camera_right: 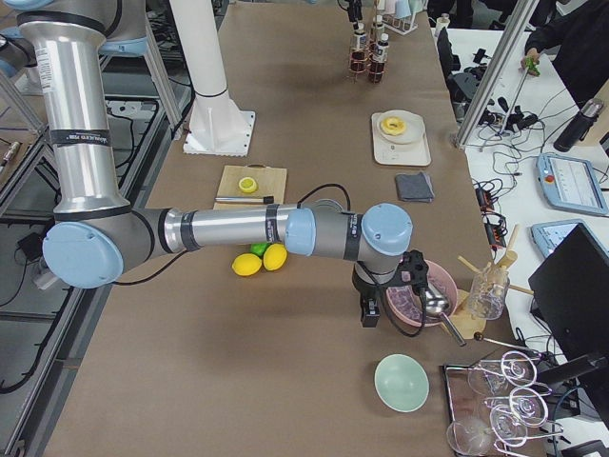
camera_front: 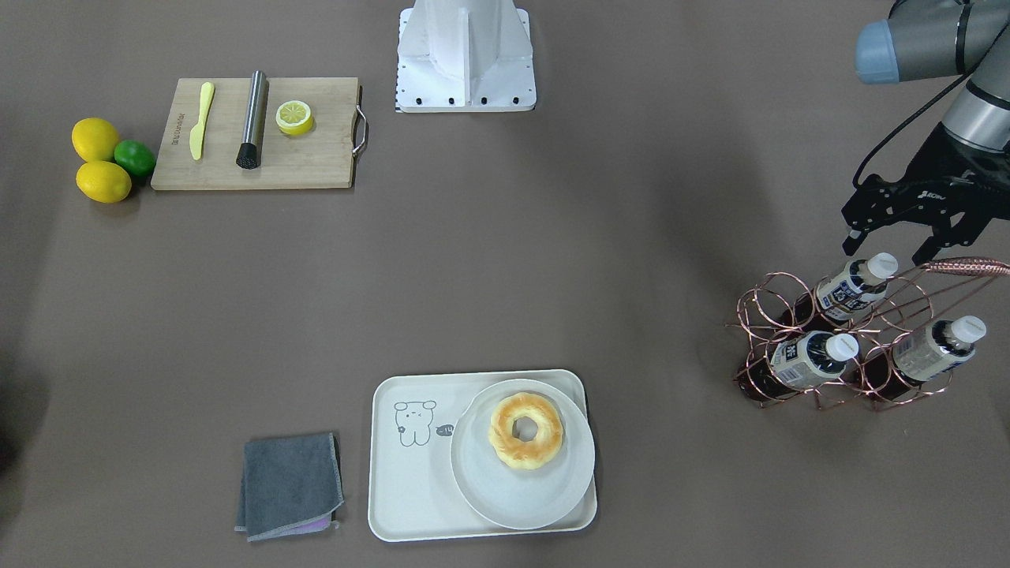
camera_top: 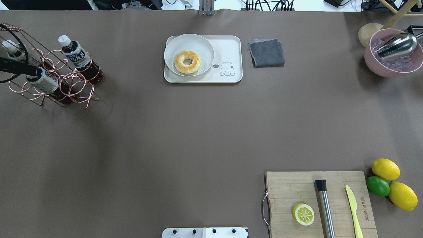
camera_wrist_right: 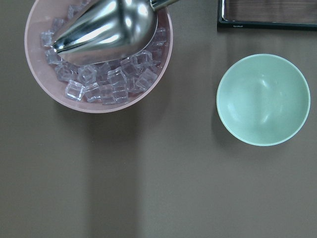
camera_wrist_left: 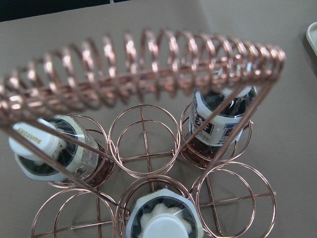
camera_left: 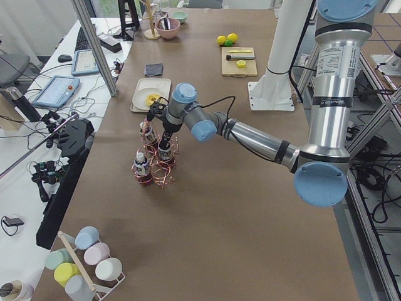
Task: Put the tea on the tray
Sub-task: 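Lower the left gripper onto a dark bottle in the copper rack and grasp it, then lift the dark bottle out of the rack with the left gripper and carry it forward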
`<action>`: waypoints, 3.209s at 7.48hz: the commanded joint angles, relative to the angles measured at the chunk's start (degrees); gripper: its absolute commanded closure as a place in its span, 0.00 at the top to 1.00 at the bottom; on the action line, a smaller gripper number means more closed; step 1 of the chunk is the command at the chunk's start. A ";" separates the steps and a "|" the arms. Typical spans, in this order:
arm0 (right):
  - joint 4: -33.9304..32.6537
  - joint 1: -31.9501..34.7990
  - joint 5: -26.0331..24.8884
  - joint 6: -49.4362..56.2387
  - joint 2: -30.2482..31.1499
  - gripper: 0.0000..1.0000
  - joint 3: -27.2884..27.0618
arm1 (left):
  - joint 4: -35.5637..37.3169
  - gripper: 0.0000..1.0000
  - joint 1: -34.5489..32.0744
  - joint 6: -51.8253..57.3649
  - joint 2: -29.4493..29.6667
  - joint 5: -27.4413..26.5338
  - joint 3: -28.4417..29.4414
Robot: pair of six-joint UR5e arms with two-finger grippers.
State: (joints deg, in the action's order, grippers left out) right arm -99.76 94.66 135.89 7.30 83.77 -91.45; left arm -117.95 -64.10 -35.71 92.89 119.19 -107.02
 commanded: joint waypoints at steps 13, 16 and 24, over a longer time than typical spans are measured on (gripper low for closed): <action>-0.08 0.26 0.26 0.08 0.87 1.00 0.04 | 19.57 0.00 -11.82 12.92 5.89 7.99 -8.62; -0.08 0.26 0.70 0.08 0.78 1.00 0.04 | 27.30 0.00 -13.15 13.30 5.90 7.99 -16.60; -0.26 0.18 0.70 -0.01 -0.27 1.00 0.22 | 53.04 0.00 7.83 -7.09 23.38 -2.00 -26.92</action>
State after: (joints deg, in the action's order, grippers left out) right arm -99.99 94.88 136.65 7.34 83.94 -91.46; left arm -81.10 -60.69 -40.13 103.25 121.79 -134.11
